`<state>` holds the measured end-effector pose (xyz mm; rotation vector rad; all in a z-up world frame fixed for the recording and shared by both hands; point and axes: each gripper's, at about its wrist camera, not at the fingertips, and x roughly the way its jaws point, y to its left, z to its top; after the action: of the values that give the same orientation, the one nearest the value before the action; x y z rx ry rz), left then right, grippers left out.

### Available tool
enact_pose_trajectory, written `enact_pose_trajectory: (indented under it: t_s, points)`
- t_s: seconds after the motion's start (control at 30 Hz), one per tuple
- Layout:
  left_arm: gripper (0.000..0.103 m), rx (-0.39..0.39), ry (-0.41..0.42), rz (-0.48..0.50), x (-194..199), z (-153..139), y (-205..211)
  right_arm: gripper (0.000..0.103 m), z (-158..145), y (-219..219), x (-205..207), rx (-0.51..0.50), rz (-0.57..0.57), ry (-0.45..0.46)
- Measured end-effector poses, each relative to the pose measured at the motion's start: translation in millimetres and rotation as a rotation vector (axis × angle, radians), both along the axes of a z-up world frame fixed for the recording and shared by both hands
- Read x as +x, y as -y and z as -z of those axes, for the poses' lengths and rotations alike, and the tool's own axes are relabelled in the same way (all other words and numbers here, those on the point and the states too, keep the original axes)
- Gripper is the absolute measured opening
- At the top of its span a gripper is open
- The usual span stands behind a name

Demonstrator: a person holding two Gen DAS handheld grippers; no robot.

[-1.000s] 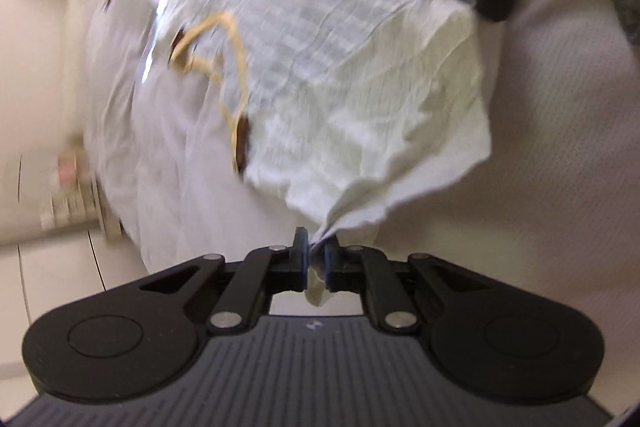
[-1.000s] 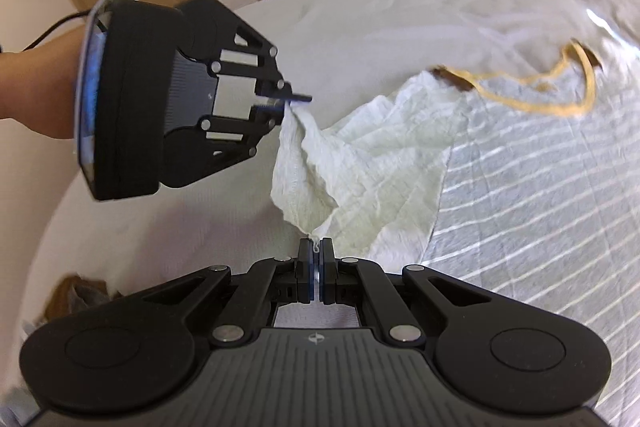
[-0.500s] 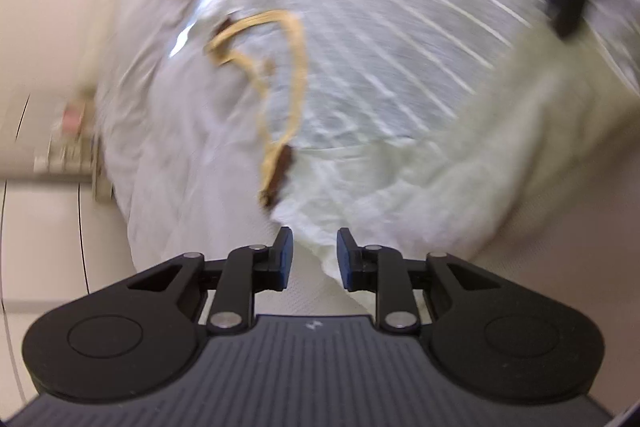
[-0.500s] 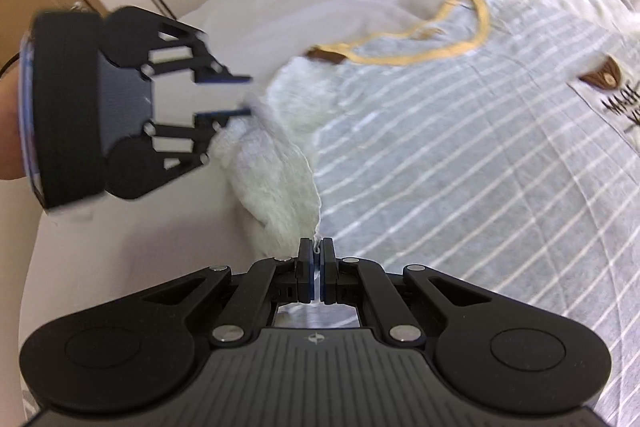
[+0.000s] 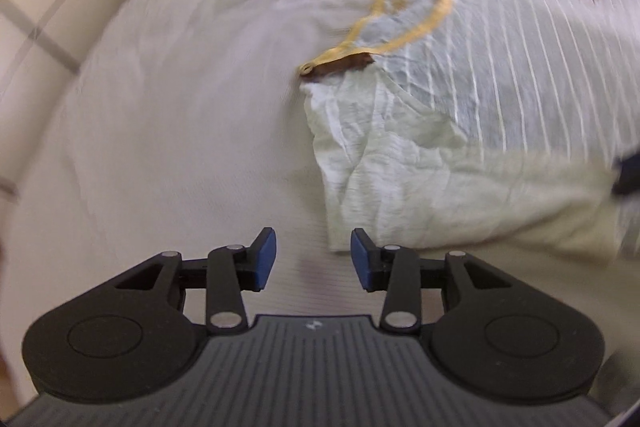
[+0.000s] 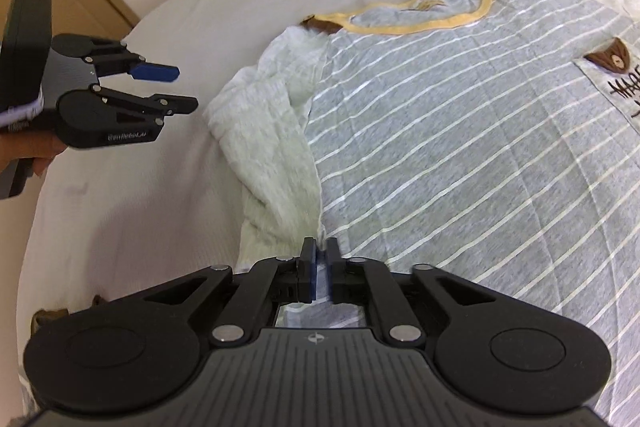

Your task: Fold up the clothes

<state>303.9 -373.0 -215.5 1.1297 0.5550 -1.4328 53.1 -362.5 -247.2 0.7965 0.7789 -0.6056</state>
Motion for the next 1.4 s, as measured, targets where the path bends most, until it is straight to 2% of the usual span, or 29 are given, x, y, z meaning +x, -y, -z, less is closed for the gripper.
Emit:
enact_pose_trajectory:
  t_s: [0.07, 0.17, 0.27, 0.33, 0.37, 0.4, 0.53, 0.67, 0.8, 0.93, 1.0, 1.2, 1.4]
  points:
    - [0.036, 0.017, -0.097, -0.078, 8, 4, 5, 0.021, -5, -1, -1, -0.030, -0.028, -0.001]
    - [0.037, 0.053, -0.255, -0.201, 24, 14, 10, 0.024, -12, 0, -2, -0.089, -0.085, -0.008]
    - [0.035, 0.052, -0.367, -0.306, 38, 26, 12, 0.032, -10, 5, -2, -0.104, -0.119, -0.028]
    - [0.024, 0.036, -0.405, -0.326, 43, 29, 13, 0.032, -8, 8, -2, -0.102, -0.133, -0.040]
    - [0.012, 0.025, -0.421, -0.326, 45, 29, 14, 0.032, -6, 8, -2, -0.100, -0.140, -0.046]
    - [0.007, 0.008, -0.414, -0.325, 46, 28, 14, 0.032, -5, 9, -2, -0.099, -0.147, -0.051]
    - [0.007, -0.055, -0.290, -0.319, 49, 20, 20, 0.032, -7, 7, -1, -0.122, -0.180, -0.055]
    - [0.008, -0.105, -0.271, -0.368, 63, 11, 19, 0.032, -13, 15, 7, -0.180, -0.221, -0.044]
    - [0.012, -0.130, -0.340, -0.425, 64, 3, 1, 0.032, -15, 37, 26, -0.225, -0.267, -0.022]
    - [0.016, -0.122, -0.455, -0.477, 53, 11, -18, 0.032, -11, 63, 60, -0.279, -0.361, -0.018]
    - [0.023, -0.118, -0.501, -0.501, 47, 18, -25, 0.032, -5, 77, 79, -0.289, -0.400, -0.021]
    - [0.025, -0.144, -0.528, -0.555, 36, 29, -40, 0.032, 11, 101, 122, -0.299, -0.513, -0.011]
    - [0.027, -0.147, -0.508, -0.562, 27, 29, -49, 0.032, 24, 111, 142, -0.289, -0.568, 0.008]
